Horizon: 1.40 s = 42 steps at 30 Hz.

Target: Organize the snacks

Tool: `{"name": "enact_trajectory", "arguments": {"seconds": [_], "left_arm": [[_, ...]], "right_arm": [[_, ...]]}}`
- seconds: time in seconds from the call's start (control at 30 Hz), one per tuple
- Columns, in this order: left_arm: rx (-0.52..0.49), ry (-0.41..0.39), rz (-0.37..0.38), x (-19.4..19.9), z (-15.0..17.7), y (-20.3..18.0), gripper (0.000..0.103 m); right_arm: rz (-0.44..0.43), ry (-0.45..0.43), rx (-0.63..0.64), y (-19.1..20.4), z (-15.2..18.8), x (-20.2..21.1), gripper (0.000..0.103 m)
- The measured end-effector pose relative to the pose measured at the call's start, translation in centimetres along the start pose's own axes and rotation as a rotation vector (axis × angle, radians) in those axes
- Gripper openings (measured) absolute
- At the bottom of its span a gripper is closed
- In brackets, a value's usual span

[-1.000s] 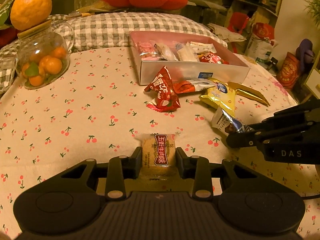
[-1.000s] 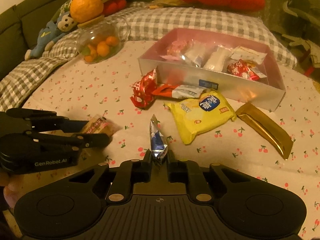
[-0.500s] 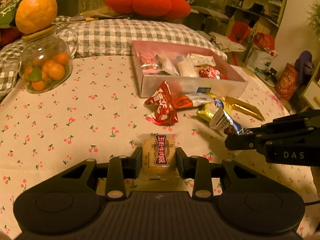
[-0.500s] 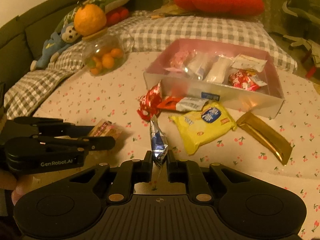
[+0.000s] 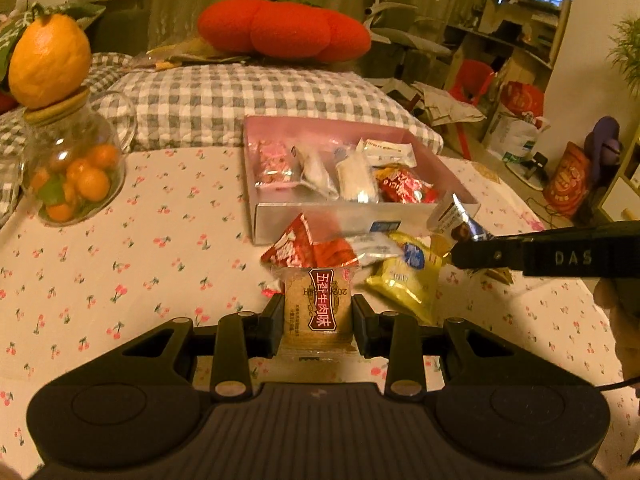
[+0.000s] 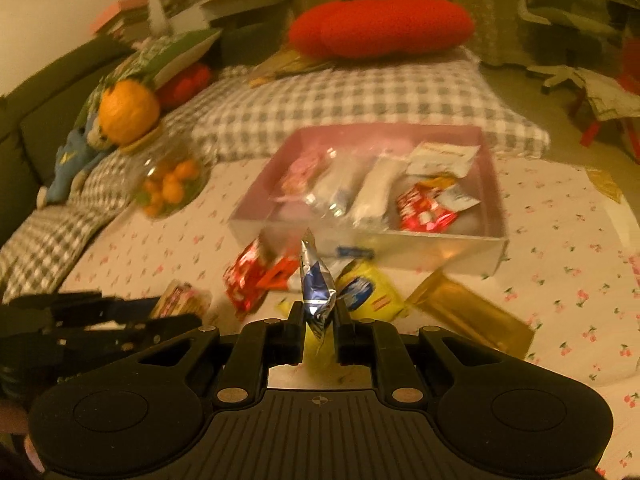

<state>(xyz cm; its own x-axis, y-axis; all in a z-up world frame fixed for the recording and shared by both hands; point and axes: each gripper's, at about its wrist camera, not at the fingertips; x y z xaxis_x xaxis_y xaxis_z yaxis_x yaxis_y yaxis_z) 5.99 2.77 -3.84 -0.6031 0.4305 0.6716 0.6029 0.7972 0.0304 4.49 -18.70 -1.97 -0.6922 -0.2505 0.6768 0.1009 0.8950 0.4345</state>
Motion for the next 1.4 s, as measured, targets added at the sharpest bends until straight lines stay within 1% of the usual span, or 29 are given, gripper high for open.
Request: {"name": "enact_trajectory", "arguments": {"seconds": [0.2, 0.33, 0.47, 0.6, 0.87, 1.03, 1.27, 1.33, 1.4], "left_arm": [[-0.031, -0.007, -0.026, -0.8, -2.2, -0.1, 0.032], [-0.04, -0.02, -0.05, -1.9, -4.4, 0.0, 0.032], [-0.032, -0.021, -0.064, -3.2, -6.0, 0.1, 0.032], [-0.021, -0.001, -0.078, -5.0, -7.0, 0.2, 0.032], [-0.015, 0.039, -0.117, -8.0, -8.2, 0.6, 0.032], [-0.008, 0.078, -0.15, -9.6, -8.7, 0.7, 0.032], [-0.029, 0.115, -0.183, -10.7, -8.7, 0.7, 0.032], [-0.04, 0.121, -0.193, -10.8, -8.7, 0.7, 0.032], [-0.048, 0.12, -0.195, -10.9, -8.7, 0.6, 0.032]], "right_arm": [[-0.005, 0.003, -0.074, -1.7, -2.6, -0.3, 0.013], [-0.008, -0.002, -0.106, -2.2, -4.1, -1.2, 0.013], [-0.018, -0.007, -0.139, -2.8, -5.6, -2.4, 0.013], [-0.037, -0.007, -0.172, -3.6, -6.7, -3.8, 0.013], [-0.049, 0.001, -0.212, -4.9, -7.5, -5.8, 0.013], [-0.069, 0.018, -0.23, -5.2, -7.6, -6.9, 0.013], [-0.072, 0.027, -0.247, -5.2, -7.6, -7.8, 0.014], [-0.071, 0.027, -0.247, -5.2, -7.5, -7.9, 0.015], [-0.071, 0.028, -0.244, -5.2, -7.5, -7.9, 0.02]]}}
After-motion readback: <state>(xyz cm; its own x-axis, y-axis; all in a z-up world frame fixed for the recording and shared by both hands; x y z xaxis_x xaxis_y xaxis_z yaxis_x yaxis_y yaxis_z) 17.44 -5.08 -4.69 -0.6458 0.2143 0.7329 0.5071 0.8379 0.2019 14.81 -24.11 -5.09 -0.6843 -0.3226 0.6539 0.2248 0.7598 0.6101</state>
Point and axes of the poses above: each gripper's, at about its wrist camera, not at the fingertips, and x roughly against the way its jaws point, y to its left, z to its underside, and after that the axes turned 15 degrees about -x, right-handed
